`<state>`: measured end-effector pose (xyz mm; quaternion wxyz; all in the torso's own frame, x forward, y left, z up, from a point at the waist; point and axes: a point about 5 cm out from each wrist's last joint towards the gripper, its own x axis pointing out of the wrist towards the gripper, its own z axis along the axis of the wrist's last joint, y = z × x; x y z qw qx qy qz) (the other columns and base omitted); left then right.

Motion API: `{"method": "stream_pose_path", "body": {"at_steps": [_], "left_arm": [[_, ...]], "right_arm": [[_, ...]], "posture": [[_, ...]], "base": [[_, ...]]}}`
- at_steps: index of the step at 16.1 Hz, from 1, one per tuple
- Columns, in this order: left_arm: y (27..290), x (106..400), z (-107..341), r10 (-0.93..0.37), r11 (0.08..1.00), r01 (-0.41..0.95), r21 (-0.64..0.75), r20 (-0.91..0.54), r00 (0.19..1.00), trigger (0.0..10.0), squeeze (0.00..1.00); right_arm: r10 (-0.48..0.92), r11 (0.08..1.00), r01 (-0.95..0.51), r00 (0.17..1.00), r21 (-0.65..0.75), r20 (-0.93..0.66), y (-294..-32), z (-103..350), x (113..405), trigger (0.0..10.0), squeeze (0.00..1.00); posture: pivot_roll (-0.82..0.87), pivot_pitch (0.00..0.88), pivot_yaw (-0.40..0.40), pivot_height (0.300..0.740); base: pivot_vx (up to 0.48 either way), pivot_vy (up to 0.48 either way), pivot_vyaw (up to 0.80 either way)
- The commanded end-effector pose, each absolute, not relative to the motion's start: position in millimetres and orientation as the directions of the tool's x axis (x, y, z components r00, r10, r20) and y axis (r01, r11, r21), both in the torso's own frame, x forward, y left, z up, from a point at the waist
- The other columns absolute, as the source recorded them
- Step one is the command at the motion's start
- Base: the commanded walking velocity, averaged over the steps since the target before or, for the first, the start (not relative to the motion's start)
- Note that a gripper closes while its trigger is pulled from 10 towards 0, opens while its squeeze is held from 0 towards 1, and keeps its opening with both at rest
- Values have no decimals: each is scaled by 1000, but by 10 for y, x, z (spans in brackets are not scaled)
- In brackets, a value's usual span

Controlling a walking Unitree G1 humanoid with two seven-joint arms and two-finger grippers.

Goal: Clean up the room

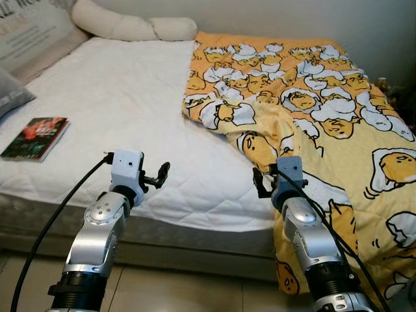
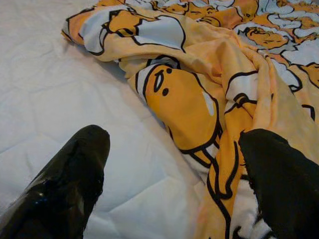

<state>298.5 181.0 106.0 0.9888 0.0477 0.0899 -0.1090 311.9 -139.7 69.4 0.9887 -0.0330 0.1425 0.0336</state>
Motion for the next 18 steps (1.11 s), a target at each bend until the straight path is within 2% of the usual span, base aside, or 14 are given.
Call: {"method": "stream_pose_path", "body": {"at_steps": [1, 3, 5, 9, 11, 12, 13, 14, 16, 17, 18], "left_arm": [[1816, 3004, 1103, -210, 971, 226, 77, -174, 962, 10000, 1000], [1831, 3006, 1111, -210, 971, 226, 78, -172, 962, 10000, 1000], [1835, 3012, 1114, -212, 971, 228, 79, -171, 962, 10000, 1000], [1836, 2991, 1104, -220, 966, 239, 93, -179, 959, 10000, 1000], [1849, 2967, 1098, -221, 966, 241, 98, -181, 958, 10000, 1000], [1853, 2944, 1084, -230, 962, 253, 104, -190, 954, 10000, 1000], [1853, 2904, 1061, -252, 952, 280, 121, -206, 946, 10000, 1000], [1849, 2874, 1048, -280, 938, 315, 144, -222, 934, 10000, 1000], [1851, 2793, 1013, -356, 890, 417, 184, -289, 889, 10000, 1000], [1856, 2766, 1002, -377, 867, 451, 213, -313, 872, 10000, 1000], [1857, 2753, 998, -389, 854, 470, 224, -325, 862, 10000, 1000]], "right_arm": [[79, 994, -94, 961, -46, -264, -1359, 758, 3148, 10000, 0], [91, 995, -97, 957, -8, -275, -1331, 752, 3145, 10000, 0], [91, 995, -97, 957, -8, -277, -1332, 749, 3149, 10000, 0], [92, 995, -101, 957, -17, -277, -1334, 747, 3136, 10000, 0], [84, 995, -96, 957, -30, -279, -1344, 749, 3125, 10000, 0], [86, 995, -95, 956, -19, -280, -1354, 743, 3109, 10000, 122], [83, 996, -90, 955, -11, -286, -1379, 724, 3077, 10000, 1000], [69, 997, -79, 952, -24, -297, -1405, 693, 3063, 10000, 1000], [-10, 989, -48, 924, -140, -383, -1490, 544, 3074, 10000, 1000], [-27, 985, -47, 906, -166, -421, -1514, 484, 3082, 10000, 929], [-38, 984, -41, 901, -172, -432, -1528, 464, 3090, 10000, 420]], "posture": [[66, 0, 3, 740], [66, 0, 3, 740], [69, 0, 2, 740], [73, 0, 0, 740], [72, 0, 1, 740], [71, 0, 2, 740], [69, 0, 6, 740], [65, 0, 12, 740], [59, 0, 29, 740], [60, 0, 30, 740], [63, 0, 30, 740]], "base": [[334, 0, 0], [338, 0, 0], [343, 0, -800], [319, 0, 0], [0, 0, 0], [0, 0, 0], [0, 0, 0], [0, 0, 0], [0, 0, 0], [0, 0, 0], [0, 0, 0]]}}
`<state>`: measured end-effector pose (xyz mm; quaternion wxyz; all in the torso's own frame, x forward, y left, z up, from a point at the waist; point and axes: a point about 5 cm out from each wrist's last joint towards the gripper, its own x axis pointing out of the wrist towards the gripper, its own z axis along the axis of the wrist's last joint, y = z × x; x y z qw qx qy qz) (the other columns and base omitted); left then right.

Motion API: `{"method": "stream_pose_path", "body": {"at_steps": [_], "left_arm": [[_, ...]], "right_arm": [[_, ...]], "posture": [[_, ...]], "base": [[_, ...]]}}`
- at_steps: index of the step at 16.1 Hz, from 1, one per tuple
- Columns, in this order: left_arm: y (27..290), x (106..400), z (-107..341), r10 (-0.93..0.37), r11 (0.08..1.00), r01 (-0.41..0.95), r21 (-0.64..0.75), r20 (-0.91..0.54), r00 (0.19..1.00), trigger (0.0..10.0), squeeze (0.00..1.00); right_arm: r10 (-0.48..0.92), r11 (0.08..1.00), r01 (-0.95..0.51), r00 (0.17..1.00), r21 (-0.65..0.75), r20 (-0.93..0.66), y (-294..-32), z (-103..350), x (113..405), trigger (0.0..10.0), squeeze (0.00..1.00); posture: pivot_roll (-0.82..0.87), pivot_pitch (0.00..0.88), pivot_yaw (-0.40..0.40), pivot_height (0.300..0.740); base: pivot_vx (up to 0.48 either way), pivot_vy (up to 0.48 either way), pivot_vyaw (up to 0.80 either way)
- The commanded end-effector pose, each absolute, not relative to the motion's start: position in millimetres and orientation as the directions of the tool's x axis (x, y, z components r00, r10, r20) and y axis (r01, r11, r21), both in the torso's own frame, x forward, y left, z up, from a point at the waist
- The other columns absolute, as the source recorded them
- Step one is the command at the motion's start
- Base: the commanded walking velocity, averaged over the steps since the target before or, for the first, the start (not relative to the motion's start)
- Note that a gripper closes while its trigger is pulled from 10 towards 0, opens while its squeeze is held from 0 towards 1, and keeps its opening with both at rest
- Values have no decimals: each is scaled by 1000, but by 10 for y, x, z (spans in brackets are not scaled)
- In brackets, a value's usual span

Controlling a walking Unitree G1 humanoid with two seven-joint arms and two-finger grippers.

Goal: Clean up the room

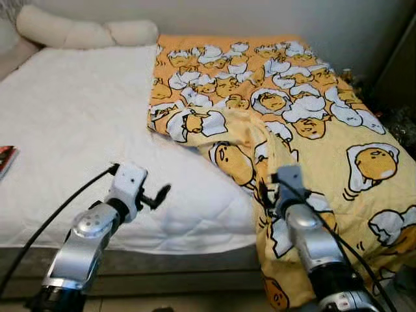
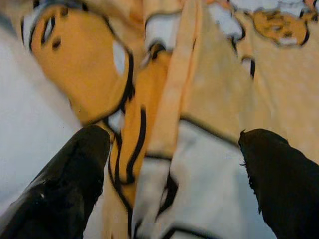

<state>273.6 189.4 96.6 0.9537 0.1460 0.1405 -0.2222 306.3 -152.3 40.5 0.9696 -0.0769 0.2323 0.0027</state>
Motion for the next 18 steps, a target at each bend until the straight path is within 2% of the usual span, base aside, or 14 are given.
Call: {"method": "stream_pose_path", "body": {"at_steps": [1, 4, 5, 6, 9, 18], "left_arm": [[1857, 2705, 985, -429, 818, 526, 235, -361, 828, 10000, 1000], [1884, 2636, 974, -487, 761, 611, 219, -429, 761, 10000, 1000], [1905, 2639, 987, -491, 754, 620, 218, -439, 752, 10000, 1000], [1907, 2640, 994, -494, 752, 622, 217, -439, 750, 10000, 1000], [1906, 2649, 1019, -498, 748, 628, 218, -442, 746, 10000, 1000], [1901, 2622, 1047, -502, 742, 634, 215, -448, 740, 10000, 1000]], "right_arm": [[-53, 988, -21, 881, -150, -471, -1564, 402, 3120, 10000, 0], [-51, 988, -40, 818, -147, -572, -1640, 211, 3172, 10000, 0], [-65, 988, -30, 804, -149, -591, -1683, 183, 3183, 2275, 0], [-43, 992, -37, 801, -120, -597, -1669, 177, 3185, 0, 0], [17, 997, -60, 796, -51, -605, -1636, 166, 3198, 0, 0], [16, 992, -90, 772, -84, -635, -1716, 99, 3154, 0, 0]], "posture": [[73, 0, 26, 740], [98, 0, 26, 740], [102, 0, 25, 740], [107, 0, 25, 740], [119, 0, 26, 740], [152, 0, 21, 740]], "base": [[0, 0, 0], [0, 0, 0], [0, 0, 0], [0, 0, 0], [0, 0, 0], [0, 0, 0]]}}
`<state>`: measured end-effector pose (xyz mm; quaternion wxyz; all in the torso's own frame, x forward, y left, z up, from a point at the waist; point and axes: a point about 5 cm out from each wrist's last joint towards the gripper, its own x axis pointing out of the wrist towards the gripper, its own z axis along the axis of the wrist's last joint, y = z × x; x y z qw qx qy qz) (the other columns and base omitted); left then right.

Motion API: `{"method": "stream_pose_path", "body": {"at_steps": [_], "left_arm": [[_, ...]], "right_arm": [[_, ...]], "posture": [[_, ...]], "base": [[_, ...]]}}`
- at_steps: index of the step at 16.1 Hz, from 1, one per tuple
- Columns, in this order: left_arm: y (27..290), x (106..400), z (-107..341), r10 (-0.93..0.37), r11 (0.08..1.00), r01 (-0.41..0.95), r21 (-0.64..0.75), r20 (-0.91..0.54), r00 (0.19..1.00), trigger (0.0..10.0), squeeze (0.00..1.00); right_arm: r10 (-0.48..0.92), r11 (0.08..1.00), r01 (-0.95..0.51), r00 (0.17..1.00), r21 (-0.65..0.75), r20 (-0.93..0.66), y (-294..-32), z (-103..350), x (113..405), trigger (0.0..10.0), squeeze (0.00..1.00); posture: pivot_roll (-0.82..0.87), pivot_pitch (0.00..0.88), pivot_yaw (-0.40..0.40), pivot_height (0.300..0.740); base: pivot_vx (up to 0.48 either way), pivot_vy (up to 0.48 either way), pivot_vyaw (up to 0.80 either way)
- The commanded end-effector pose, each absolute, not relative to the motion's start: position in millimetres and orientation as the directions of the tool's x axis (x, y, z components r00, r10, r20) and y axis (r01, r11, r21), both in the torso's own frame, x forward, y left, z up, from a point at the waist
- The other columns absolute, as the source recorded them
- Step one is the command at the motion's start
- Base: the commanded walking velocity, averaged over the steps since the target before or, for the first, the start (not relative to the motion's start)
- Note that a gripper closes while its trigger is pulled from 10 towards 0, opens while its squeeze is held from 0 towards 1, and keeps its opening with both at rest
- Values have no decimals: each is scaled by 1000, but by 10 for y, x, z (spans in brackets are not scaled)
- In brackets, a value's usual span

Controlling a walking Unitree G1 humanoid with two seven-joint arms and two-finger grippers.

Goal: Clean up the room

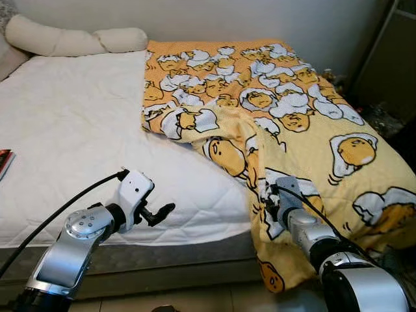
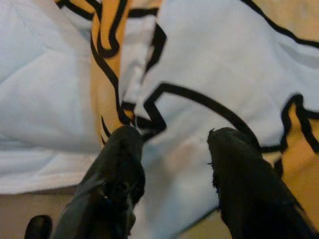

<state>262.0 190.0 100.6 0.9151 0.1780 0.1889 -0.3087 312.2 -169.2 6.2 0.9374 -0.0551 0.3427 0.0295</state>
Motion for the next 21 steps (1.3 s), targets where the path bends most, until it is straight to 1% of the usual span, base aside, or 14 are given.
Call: {"method": "stream_pose_path", "body": {"at_steps": [1, 12, 13, 14, 15, 18, 21], "left_arm": [[1901, 2622, 1047, -502, 742, 634, 215, -448, 740, 10000, 1000], [1904, 2610, 1059, -501, 743, 634, 216, -449, 740, 10000, 1000], [1838, 2650, 1093, -340, 907, 388, 161, -261, 903, 10000, 976], [1833, 2652, 1094, -274, 943, 306, 129, -218, 937, 10000, 976], [1832, 2646, 1092, -238, 959, 263, 108, -199, 951, 10000, 980], [1822, 2619, 1078, -247, 956, 273, 105, -208, 946, 10000, 976], [1823, 2600, 1087, -217, 965, 240, 105, -195, 957, 10000, 980]], "right_arm": [[16, 992, -90, 772, -84, -635, -1716, 99, 3154, 0, 0], [18, 991, -99, 768, -91, -640, -1728, 85, 3141, 0, 0], [78, 997, -67, 949, 47, -304, -1532, 439, 3175, 10000, 1000], [78, 994, -61, 978, 90, -195, -1505, 577, 3133, 10000, 1000], [78, 993, -63, 986, 101, -149, -1496, 633, 3095, 10000, 1000], [86, 994, -71, 979, 85, -187, -1504, 593, 3134, 10000, 1000], [93, 994, -80, 978, 78, -187, -1490, 658, 3033, 10000, 1000]], "posture": [[152, 0, 21, 740], [155, 0, 20, 740], [109, 0, -33, 740], [112, 0, -36, 740], [118, 0, -45, 740], [122, 0, -50, 740], [127, 0, -57, 740]], "base": [[0, 0, 0], [0, 0, 0], [0, 0, 0], [0, 0, 0], [0, 0, 0], [0, 0, 0], [0, 0, 0]]}}
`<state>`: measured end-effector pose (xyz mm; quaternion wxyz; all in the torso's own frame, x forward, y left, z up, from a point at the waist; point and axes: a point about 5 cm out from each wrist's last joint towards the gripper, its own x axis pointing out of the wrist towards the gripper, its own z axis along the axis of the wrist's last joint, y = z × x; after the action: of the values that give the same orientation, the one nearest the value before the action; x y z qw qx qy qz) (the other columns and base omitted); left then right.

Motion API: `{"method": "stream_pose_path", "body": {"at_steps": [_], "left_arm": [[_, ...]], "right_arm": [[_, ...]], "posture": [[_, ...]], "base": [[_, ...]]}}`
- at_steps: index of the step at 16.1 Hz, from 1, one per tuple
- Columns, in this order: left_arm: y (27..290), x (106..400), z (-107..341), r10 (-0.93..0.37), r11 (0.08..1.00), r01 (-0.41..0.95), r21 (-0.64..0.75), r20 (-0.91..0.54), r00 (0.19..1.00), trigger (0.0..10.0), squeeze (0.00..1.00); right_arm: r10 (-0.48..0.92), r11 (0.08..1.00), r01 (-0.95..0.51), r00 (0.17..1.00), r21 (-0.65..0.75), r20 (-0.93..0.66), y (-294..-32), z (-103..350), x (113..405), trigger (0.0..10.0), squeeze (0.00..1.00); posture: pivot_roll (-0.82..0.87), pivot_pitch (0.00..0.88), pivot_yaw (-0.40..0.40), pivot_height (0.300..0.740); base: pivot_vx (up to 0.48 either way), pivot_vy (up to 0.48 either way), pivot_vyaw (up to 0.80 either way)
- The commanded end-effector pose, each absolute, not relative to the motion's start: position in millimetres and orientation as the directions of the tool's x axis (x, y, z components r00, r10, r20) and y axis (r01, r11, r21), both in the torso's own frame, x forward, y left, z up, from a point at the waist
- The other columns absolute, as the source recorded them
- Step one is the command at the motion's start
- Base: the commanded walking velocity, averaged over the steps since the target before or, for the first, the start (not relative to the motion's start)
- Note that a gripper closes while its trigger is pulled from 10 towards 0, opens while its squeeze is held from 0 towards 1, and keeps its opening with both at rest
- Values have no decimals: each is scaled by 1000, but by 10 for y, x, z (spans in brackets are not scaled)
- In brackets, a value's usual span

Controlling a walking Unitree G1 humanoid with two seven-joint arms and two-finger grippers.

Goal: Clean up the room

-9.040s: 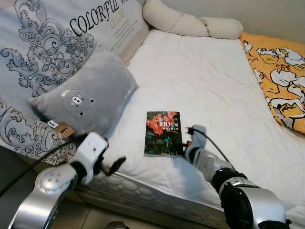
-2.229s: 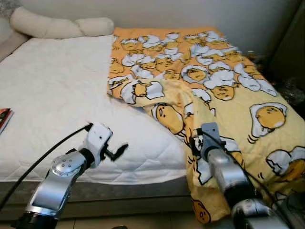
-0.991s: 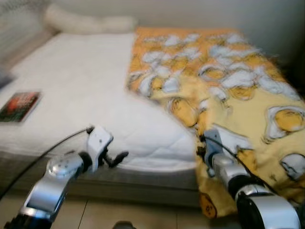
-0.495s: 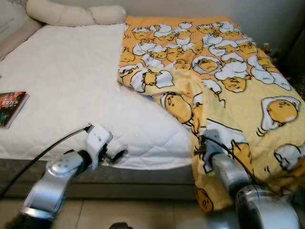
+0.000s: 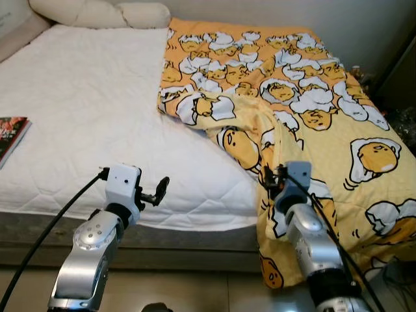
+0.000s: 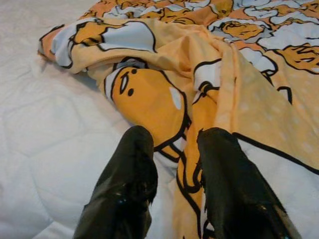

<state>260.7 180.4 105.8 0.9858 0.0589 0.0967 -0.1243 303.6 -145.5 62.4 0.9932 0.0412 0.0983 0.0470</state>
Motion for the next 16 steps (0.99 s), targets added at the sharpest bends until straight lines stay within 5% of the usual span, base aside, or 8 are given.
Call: {"method": "stream_pose_path", "body": {"at_steps": [1, 12, 13, 14, 16], "left_arm": [[1827, 2602, 1091, -214, 966, 237, 104, -193, 958, 10000, 976], [1857, 2577, 1085, -222, 965, 244, 98, -193, 956, 10000, 992], [1862, 2571, 1085, -222, 964, 244, 101, -194, 956, 10000, 988], [1865, 2569, 1084, -222, 964, 245, 102, -194, 956, 10000, 988], [1864, 2565, 1083, -229, 960, 255, 117, -197, 953, 10000, 961]], "right_arm": [[95, 994, -82, 978, 76, -187, -1488, 657, 3023, 10000, 1000], [92, 996, -85, 971, 40, -219, -1452, 660, 2958, 10000, 1000], [83, 997, -78, 969, 29, -232, -1467, 644, 2959, 10000, 612], [81, 997, -77, 968, 24, -236, -1469, 639, 2958, 10000, 0], [58, 998, -63, 963, -11, -262, -1487, 605, 2950, 10000, 0]], "posture": [[127, 0, -57, 740], [123, 0, -52, 740], [123, 0, -52, 740], [122, 0, -52, 740], [123, 0, -52, 740]], "base": [[0, 0, 0], [199, 0, 145], [315, 0, 0], [315, 0, 0], [131, 0, 0]]}}
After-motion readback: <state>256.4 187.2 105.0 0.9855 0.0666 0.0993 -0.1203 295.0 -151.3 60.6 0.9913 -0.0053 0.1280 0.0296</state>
